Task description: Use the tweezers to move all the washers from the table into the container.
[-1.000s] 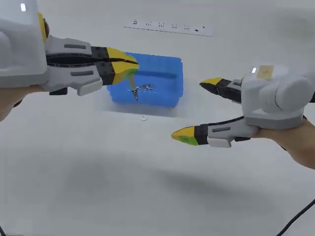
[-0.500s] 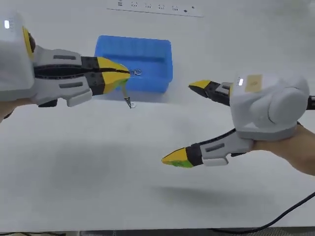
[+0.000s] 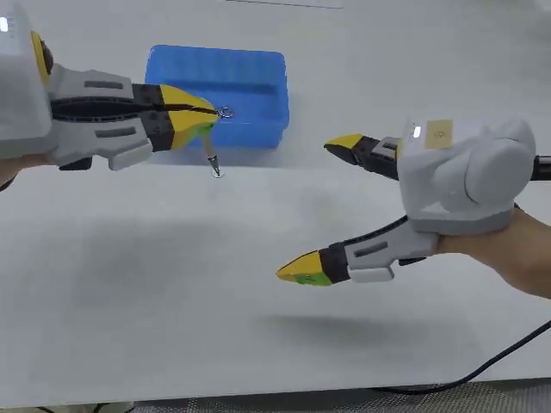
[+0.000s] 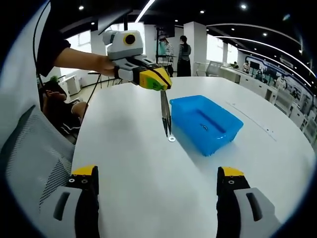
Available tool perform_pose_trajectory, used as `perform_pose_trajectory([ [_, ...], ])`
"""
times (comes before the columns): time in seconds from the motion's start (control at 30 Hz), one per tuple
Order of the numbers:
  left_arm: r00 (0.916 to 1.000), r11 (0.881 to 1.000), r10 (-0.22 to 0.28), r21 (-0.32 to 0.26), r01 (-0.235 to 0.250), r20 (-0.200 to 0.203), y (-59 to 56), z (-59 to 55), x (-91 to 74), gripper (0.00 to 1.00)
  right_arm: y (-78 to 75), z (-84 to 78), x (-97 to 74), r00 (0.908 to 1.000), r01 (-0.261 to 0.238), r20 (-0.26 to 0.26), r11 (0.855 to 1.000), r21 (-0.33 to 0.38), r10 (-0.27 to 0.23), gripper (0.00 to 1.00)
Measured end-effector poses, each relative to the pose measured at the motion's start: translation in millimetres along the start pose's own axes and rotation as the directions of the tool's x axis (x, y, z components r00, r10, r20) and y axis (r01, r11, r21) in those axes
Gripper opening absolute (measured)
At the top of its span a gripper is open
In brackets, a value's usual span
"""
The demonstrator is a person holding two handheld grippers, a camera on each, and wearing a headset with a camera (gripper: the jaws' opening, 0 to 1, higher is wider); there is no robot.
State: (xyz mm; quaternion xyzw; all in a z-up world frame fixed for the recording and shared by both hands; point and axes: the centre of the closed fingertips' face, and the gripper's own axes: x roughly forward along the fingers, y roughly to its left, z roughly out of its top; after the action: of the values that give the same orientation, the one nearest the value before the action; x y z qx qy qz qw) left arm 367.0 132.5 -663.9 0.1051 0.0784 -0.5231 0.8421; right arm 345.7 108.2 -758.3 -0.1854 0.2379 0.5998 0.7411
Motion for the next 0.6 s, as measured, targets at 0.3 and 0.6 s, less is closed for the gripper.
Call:
perform_pose_trajectory([
  [0.3, 0.9997, 1.000, -0.007, 0.006, 0.007, -0.024, -7.2, 3.8, 12.1, 0.04, 4.1, -0.3, 4.0, 0.9998, -0.019, 0.002, 1.000, 0.010, 0.019, 1.00],
  [0.6, 0.9998, 1.000, -0.012, 0.007, 0.012, -0.015, -6.3, 8.3, 18.6, 0.04, 5.3, 1.6, 6.5, 0.9996, -0.028, 0.008, 0.999, 0.023, 0.028, 0.99],
])
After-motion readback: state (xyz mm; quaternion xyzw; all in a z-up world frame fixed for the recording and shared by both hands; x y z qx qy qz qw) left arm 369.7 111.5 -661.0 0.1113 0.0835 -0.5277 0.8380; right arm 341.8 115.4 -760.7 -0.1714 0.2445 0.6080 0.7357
